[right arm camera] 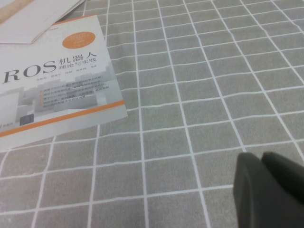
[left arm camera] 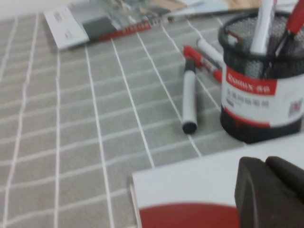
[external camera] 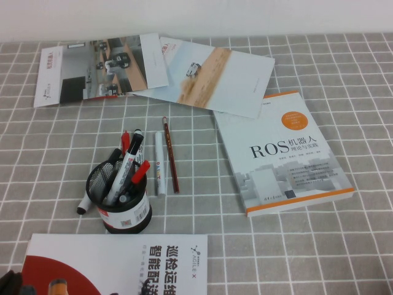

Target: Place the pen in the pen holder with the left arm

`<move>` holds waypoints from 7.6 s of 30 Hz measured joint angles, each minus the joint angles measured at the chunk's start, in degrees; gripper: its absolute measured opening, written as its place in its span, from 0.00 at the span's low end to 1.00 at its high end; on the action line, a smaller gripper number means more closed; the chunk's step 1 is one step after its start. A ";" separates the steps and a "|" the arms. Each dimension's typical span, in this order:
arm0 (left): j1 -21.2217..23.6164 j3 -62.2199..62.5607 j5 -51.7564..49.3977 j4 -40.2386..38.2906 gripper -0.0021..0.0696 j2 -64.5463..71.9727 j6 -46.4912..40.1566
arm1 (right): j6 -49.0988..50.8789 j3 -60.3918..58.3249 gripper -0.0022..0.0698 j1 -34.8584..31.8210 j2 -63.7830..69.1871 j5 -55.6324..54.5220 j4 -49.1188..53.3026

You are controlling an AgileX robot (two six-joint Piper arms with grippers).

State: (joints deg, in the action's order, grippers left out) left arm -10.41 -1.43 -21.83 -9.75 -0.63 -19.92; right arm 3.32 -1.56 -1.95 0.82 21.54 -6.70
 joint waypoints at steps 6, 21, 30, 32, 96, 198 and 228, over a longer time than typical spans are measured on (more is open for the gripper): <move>0.00 0.00 5.17 -3.51 0.02 0.00 1.55 | 0.00 0.00 0.01 0.00 0.00 0.00 0.00; 0.00 0.00 14.40 -24.23 0.02 0.00 11.87 | 0.00 0.00 0.01 0.00 0.00 0.00 0.00; 0.00 0.00 14.53 -26.06 0.02 0.49 11.41 | 0.00 0.00 0.01 0.00 0.00 0.00 0.00; 0.00 0.00 14.27 -26.13 0.02 2.64 11.09 | 0.00 0.00 0.01 0.00 0.00 0.00 0.00; 4.61 94.19 -46.82 -1.64 0.43 110.19 0.87 | 0.00 0.00 0.01 0.00 0.00 0.00 0.00; -1.85 35.63 4.63 -37.39 0.19 54.19 -33.88 | 0.00 0.00 0.01 0.00 0.00 0.00 0.00; -17.99 20.53 46.81 5.70 0.19 56.13 17.24 | 0.00 0.00 0.01 0.00 0.00 0.00 0.00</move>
State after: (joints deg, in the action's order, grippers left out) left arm -28.39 19.10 24.98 -4.04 55.50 -2.68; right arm 3.32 -1.56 -1.95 0.82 21.54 -6.70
